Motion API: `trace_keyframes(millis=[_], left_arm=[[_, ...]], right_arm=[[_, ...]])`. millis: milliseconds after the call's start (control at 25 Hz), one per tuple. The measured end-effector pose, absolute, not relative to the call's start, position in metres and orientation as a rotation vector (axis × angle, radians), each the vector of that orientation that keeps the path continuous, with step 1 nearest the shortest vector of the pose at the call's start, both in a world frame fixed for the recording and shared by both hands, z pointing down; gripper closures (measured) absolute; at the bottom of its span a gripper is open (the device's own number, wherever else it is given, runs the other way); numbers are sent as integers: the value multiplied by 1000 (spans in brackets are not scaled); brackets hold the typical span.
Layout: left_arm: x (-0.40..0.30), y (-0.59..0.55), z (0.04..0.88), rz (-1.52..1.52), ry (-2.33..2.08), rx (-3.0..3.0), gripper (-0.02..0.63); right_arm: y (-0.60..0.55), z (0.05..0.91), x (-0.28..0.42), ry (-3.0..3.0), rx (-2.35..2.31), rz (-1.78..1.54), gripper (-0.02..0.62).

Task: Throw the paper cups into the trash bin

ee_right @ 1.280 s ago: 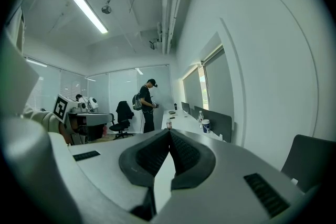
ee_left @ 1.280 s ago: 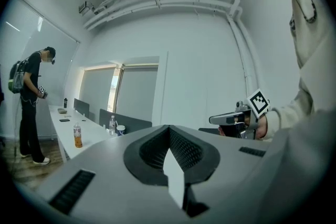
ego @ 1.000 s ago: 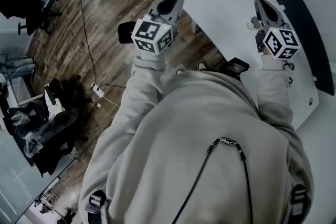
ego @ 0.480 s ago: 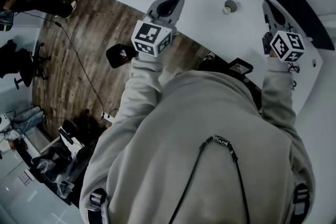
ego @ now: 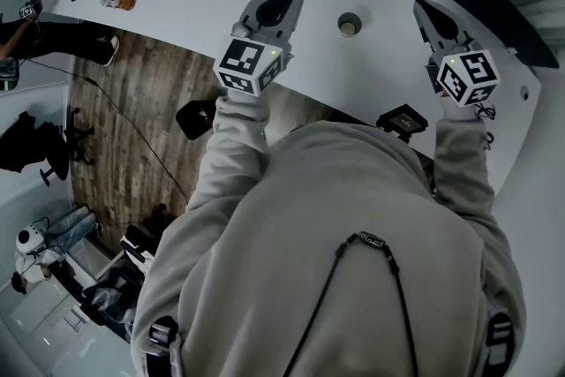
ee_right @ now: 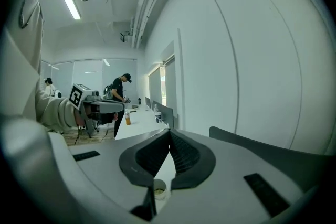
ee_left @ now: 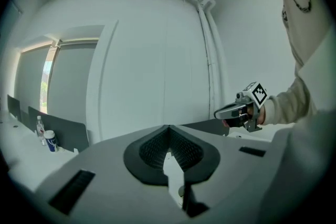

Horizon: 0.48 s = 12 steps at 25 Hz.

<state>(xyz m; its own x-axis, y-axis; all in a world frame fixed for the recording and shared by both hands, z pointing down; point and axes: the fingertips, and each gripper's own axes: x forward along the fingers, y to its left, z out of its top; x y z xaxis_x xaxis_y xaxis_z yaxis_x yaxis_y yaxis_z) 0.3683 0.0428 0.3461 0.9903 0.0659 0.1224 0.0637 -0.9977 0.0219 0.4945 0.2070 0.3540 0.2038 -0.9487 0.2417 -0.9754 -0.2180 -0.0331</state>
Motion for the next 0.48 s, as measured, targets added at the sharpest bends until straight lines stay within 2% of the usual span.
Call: trace_keyframes(millis=[480], left_arm=[[392, 9, 351, 189, 285, 3091, 604]], right_arm=[[133, 339, 477, -1874, 2381, 309, 577]])
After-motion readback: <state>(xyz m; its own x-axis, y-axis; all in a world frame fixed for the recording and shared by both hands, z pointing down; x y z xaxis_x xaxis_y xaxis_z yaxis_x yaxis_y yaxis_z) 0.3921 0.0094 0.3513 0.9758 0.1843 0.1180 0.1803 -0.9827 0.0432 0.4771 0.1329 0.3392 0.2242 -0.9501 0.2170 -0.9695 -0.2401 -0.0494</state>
